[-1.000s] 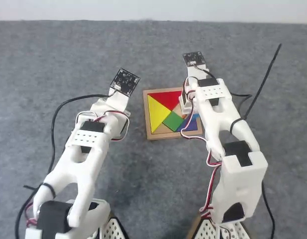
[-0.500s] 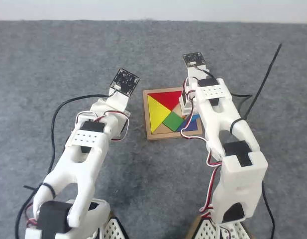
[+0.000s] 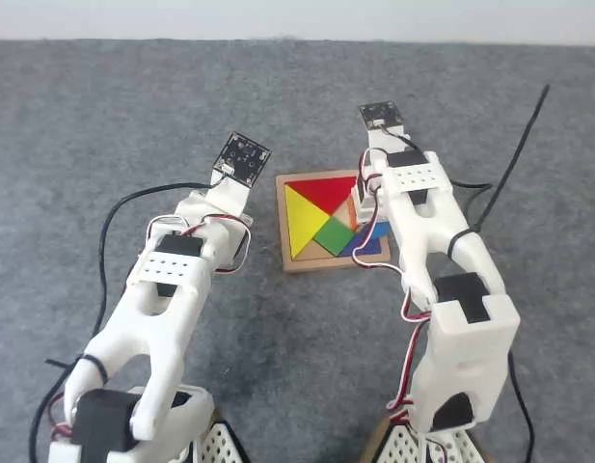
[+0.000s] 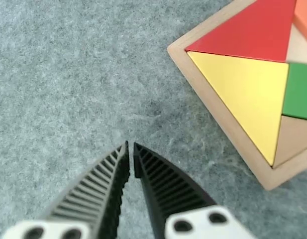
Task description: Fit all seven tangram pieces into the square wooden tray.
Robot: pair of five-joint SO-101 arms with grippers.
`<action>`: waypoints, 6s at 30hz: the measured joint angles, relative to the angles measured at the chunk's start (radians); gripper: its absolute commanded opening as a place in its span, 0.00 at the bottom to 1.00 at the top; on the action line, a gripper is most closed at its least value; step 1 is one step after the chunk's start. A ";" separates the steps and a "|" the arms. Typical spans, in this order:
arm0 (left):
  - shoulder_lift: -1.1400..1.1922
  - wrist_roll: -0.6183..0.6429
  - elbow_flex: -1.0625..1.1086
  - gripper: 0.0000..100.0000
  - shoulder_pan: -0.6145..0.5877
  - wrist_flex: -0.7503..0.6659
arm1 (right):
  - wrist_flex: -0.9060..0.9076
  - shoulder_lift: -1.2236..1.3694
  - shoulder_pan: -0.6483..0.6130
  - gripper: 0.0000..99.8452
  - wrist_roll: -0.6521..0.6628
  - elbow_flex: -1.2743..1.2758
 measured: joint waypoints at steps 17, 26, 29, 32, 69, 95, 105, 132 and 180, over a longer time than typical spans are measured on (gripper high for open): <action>0.000 0.000 0.000 0.01 0.000 0.000 | 0.071 -0.015 0.054 0.01 0.017 0.000; 0.000 0.000 0.000 0.01 0.000 0.000 | 0.075 -0.106 0.114 0.01 0.023 0.002; 0.000 0.000 0.000 0.01 0.000 0.000 | 0.087 -0.141 0.137 0.01 0.026 0.002; 0.000 0.000 0.000 0.01 0.000 0.000 | 0.094 -0.157 0.158 0.01 0.055 0.002; 0.000 0.000 0.000 0.01 0.000 0.000 | -0.078 -0.416 0.051 0.17 0.295 0.470; 0.000 0.000 0.000 0.01 0.000 0.000 | -0.091 -0.371 -0.009 0.27 0.301 0.470; 0.000 0.000 0.000 0.01 0.002 0.000 | -0.064 -0.279 -0.011 0.26 0.302 0.417; 0.000 0.000 0.000 0.01 -0.002 0.000 | 0.026 -0.212 0.055 0.07 0.316 0.327; 0.000 0.000 0.000 0.01 0.000 0.000 | -0.025 -0.126 -0.184 0.10 -0.032 0.094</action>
